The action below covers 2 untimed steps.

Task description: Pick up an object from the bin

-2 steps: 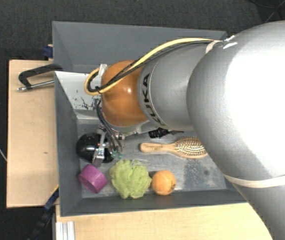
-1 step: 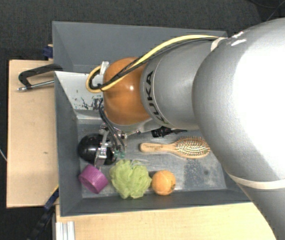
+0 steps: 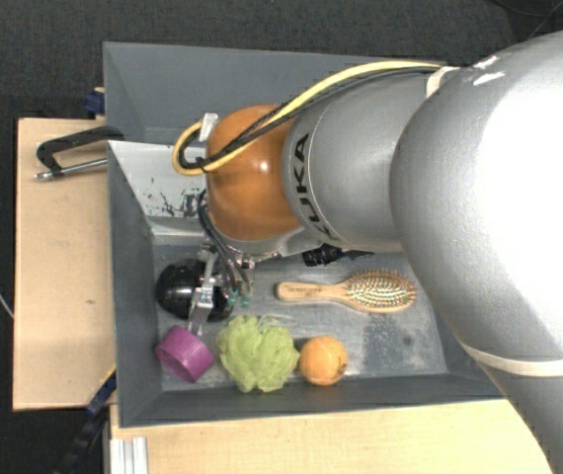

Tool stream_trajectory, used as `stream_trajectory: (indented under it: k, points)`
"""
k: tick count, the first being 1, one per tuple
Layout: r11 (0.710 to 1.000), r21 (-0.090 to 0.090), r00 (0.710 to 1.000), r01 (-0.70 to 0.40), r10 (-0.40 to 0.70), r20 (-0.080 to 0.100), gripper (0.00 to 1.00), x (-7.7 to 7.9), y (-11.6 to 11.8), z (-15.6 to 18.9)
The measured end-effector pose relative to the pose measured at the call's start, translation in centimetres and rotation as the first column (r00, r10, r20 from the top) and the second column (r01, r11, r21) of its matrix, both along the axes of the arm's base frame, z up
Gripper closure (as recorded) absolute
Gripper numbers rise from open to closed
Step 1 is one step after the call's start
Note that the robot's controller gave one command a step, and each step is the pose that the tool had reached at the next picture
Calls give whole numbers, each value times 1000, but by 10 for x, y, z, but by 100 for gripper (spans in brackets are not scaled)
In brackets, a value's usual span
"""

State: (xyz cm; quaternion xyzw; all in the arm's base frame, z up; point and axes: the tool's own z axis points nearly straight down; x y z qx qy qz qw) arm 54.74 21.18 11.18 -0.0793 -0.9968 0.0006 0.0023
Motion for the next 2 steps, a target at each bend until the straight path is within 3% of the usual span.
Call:
stream_trajectory:
  k: [2]
  points:
    - [1000,-1,1000,0,0,-1,100,-1,0,17]
